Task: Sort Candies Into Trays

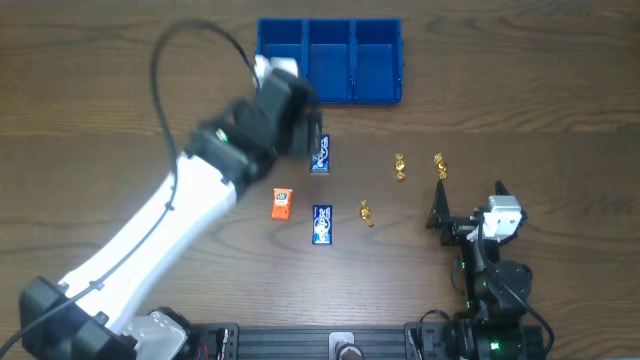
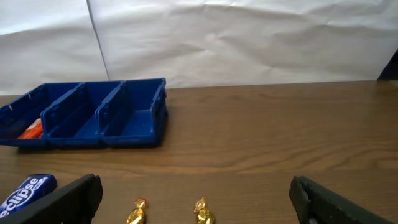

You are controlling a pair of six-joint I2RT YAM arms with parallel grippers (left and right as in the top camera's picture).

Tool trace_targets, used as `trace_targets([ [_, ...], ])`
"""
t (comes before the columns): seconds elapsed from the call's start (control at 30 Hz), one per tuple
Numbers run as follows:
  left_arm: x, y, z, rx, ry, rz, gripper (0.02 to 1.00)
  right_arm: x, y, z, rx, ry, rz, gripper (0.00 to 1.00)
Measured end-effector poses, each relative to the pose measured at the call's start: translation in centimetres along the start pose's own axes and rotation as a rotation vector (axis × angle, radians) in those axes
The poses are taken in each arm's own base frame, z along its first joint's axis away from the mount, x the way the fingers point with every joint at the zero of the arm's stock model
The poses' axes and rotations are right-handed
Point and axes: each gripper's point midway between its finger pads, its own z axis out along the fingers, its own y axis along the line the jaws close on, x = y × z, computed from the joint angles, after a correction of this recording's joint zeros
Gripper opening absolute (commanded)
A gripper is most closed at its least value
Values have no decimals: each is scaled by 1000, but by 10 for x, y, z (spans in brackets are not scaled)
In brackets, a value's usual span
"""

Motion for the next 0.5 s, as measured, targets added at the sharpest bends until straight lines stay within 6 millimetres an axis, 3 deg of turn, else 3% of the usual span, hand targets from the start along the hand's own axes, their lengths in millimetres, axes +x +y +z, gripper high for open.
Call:
trace_targets([
  [0.13,88,5,47,-55,147,4,893,0,0,0,2,-1,0,998],
  [0.23,131,19,69,-96,220,-26,875,0,-1,0,3,-1,0,998],
  [0.33,153,30,81,-134,265,-58,864,0,0,0,3,-1,0,998],
  [0.5,164,30,94,-144,295,-83,853,0,0,0,3,-1,0,998],
])
